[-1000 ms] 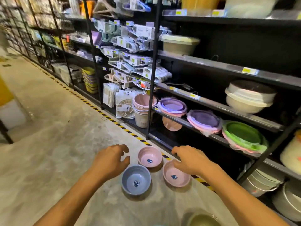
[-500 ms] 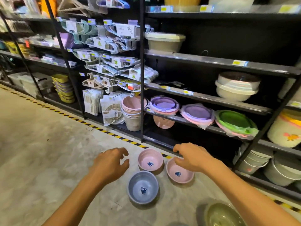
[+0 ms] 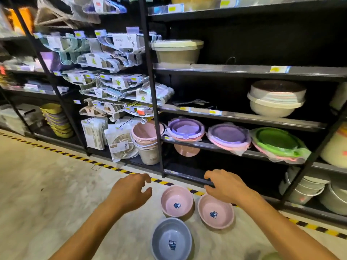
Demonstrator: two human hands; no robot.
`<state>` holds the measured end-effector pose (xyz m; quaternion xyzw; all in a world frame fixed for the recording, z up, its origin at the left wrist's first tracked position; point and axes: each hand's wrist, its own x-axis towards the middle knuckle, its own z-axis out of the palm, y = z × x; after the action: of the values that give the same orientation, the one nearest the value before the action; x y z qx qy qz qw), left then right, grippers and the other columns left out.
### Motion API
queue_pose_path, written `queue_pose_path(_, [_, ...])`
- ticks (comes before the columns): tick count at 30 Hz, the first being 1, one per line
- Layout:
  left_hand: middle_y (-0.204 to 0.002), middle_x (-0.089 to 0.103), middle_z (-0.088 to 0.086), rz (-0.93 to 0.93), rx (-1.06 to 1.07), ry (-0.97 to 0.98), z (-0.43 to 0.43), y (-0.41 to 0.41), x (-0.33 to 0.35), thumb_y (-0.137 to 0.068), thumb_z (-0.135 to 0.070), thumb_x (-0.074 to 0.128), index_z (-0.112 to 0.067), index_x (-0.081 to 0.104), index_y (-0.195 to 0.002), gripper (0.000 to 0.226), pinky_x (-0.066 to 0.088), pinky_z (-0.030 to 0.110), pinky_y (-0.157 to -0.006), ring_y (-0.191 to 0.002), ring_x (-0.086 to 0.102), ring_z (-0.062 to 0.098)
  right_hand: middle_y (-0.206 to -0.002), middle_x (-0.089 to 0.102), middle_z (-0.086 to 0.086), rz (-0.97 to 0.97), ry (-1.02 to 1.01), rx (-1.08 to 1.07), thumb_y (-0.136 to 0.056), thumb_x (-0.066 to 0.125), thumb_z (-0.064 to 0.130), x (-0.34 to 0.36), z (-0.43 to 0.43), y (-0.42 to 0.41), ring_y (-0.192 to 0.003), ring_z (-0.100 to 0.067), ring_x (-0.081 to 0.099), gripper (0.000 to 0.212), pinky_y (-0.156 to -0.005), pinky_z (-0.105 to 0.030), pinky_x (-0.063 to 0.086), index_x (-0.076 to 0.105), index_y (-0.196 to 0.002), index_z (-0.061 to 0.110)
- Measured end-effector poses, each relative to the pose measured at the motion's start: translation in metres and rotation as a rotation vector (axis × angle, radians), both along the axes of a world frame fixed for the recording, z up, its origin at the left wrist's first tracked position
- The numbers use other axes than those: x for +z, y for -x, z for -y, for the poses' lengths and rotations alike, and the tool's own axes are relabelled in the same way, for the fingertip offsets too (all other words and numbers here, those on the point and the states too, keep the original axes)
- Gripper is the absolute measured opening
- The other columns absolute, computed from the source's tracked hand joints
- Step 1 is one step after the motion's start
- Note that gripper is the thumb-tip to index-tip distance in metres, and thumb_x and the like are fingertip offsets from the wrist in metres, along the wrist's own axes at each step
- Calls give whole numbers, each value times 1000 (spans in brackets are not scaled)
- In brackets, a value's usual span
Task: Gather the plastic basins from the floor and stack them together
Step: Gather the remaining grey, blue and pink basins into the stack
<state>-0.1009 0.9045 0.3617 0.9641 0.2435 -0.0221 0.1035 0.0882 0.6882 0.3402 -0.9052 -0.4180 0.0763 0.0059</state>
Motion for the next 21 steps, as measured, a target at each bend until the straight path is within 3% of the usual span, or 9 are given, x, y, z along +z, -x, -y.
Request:
queue_pose_path(7, [-119, 67, -8, 10, -5, 18, -51, -83, -3, -94, -44, 55, -33, 60, -123, 32, 49, 26, -83, -103, 63, 13, -103, 60, 2, -29, -29, -69, -94, 52, 42, -13, -44, -84, -86, -19, 59, 28, -70, -35, 50, 58, -114, 24])
queue_pose_path(13, [-118, 69, -6, 0, -54, 56, -77, -141, -22, -94, -42, 57, -31, 62, -123, 32, 50, 27, -83, -102, 64, 14, -100, 55, 3, -67, -5, -150, -95, 51, 41, -24, -58, -127, -83, -19, 54, 25, -68, -33, 43, 57, -113, 25])
queue_pose_path(17, [-116, 70, -7, -4, -108, 88, -108, -179, -41, -92, -42, 58, -31, 62, -123, 33, 51, 29, -84, -101, 65, 15, -118, 62, 0, -77, 2, -213, -98, 52, 43, -37, -78, -153, -100, -21, 61, 34, -74, -34, 47, 56, -126, 25])
queue_pose_path(21, [-117, 70, -5, 13, -171, 93, -151, -215, -66, -93, -39, 58, -29, 62, -124, 33, 51, 31, -86, -104, 65, 17, -120, 61, 0, -49, 3, -283, -99, 50, 41, -57, -106, -174, -107, -24, 61, 32, -72, -34, 41, 54, -126, 24])
